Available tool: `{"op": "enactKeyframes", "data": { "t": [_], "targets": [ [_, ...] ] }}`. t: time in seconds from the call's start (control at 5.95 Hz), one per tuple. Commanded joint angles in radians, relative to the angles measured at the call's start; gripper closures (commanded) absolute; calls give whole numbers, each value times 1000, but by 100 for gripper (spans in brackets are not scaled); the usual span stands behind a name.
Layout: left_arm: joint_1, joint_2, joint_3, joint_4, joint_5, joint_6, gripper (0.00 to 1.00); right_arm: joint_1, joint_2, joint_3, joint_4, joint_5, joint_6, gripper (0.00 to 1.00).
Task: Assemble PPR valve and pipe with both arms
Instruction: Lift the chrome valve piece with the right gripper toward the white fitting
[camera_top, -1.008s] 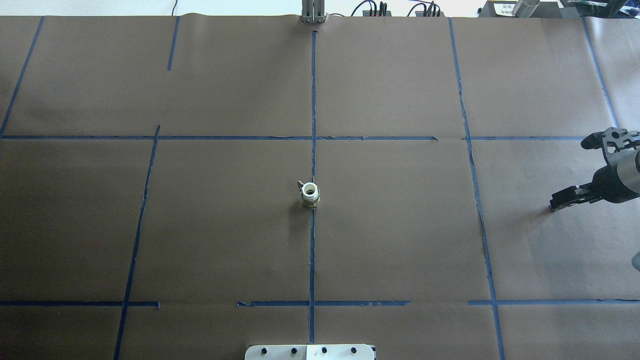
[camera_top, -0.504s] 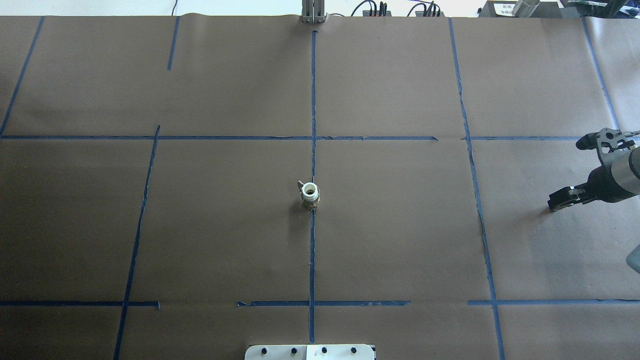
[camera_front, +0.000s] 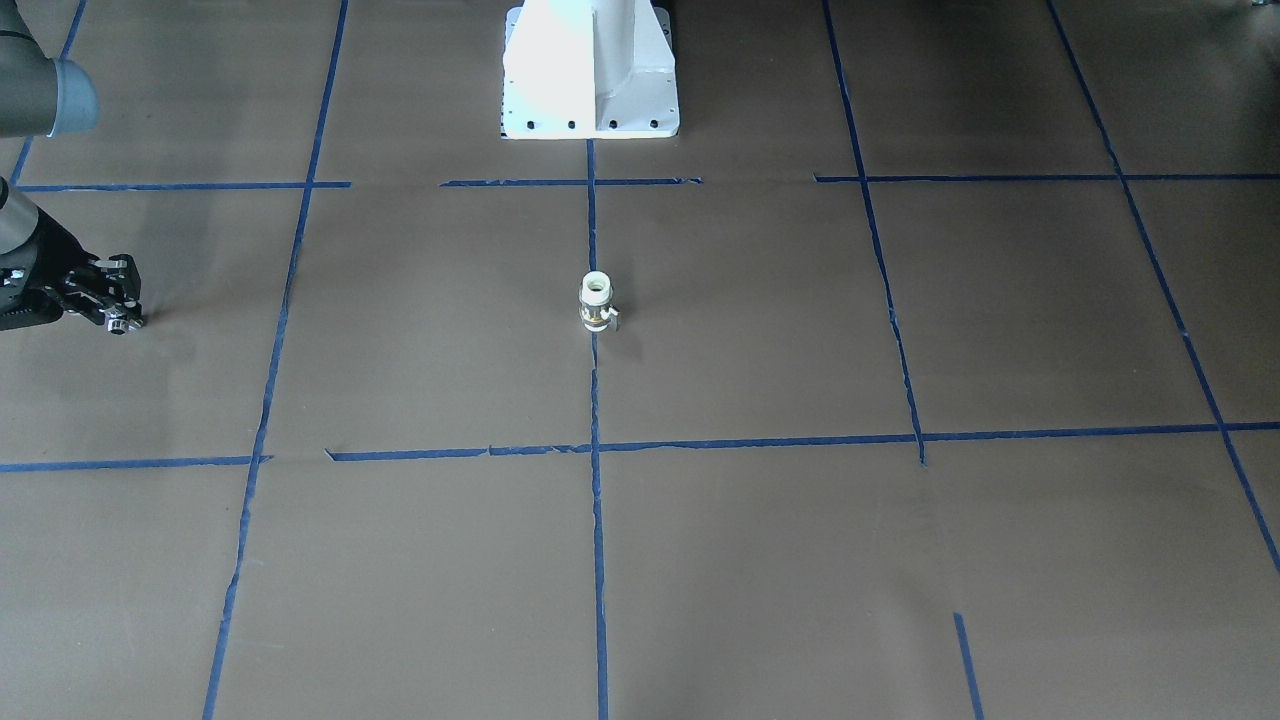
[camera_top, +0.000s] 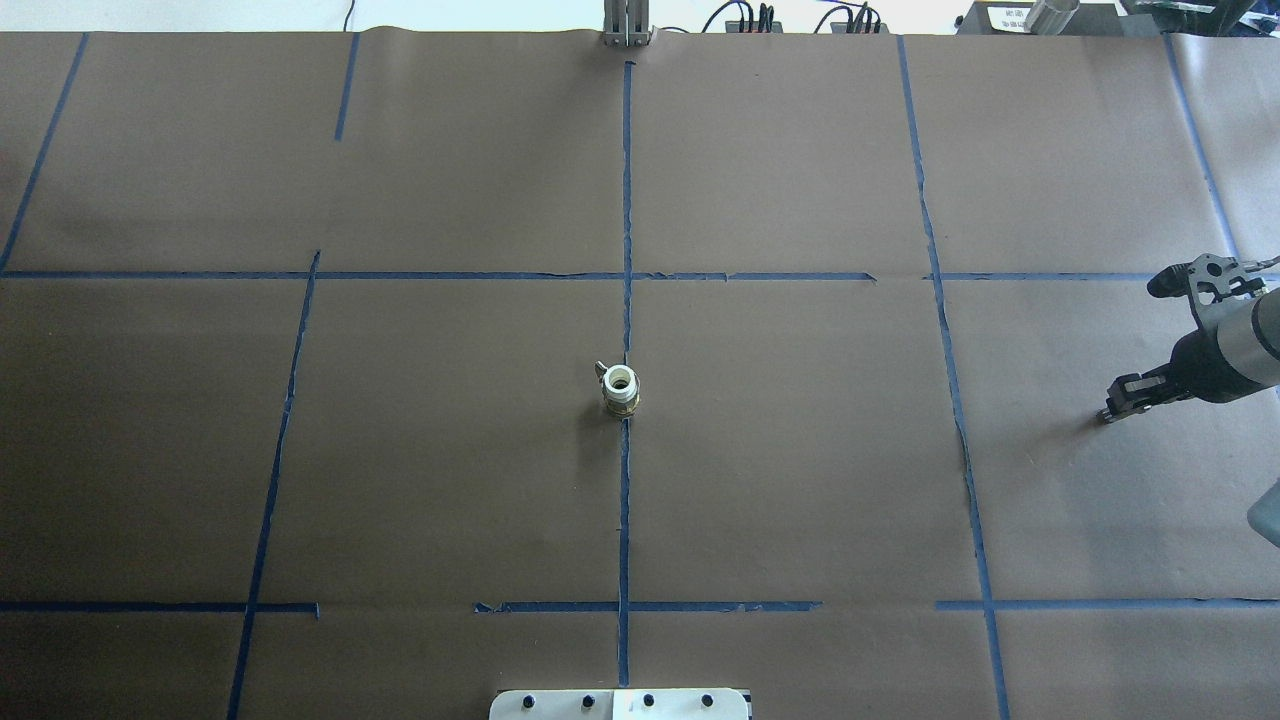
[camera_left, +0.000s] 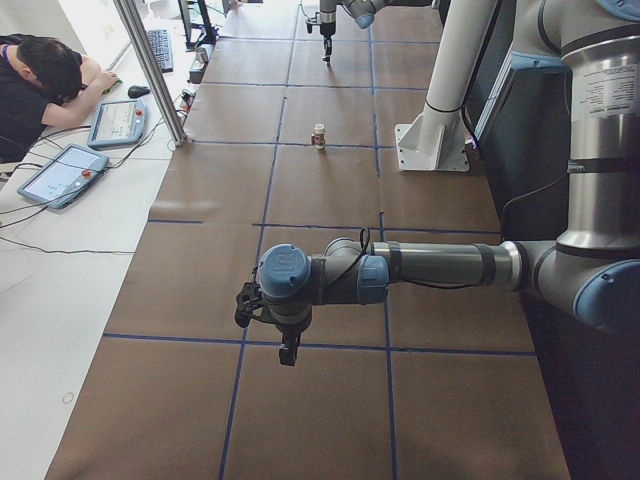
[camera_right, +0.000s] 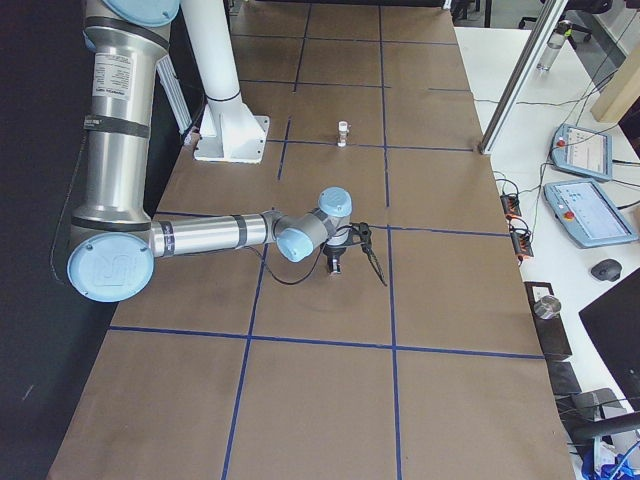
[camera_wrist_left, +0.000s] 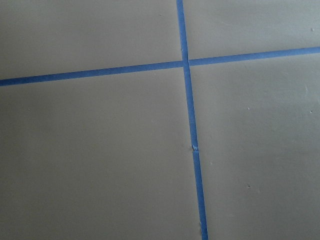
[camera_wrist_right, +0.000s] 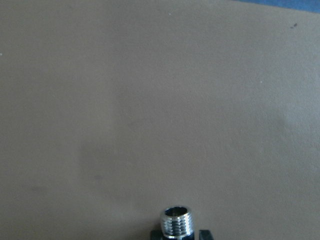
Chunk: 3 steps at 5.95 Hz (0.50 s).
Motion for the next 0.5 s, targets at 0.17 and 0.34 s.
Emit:
{"op": "enactKeyframes", "data": {
  "t": [0.17,0.34],
  "targets": [
    [0,0,3,0,2,0,0,2,77,20,-15,7,32,96],
    [0,0,3,0,2,0,0,2,146,24,-27,7,134,96]
  ]
}}
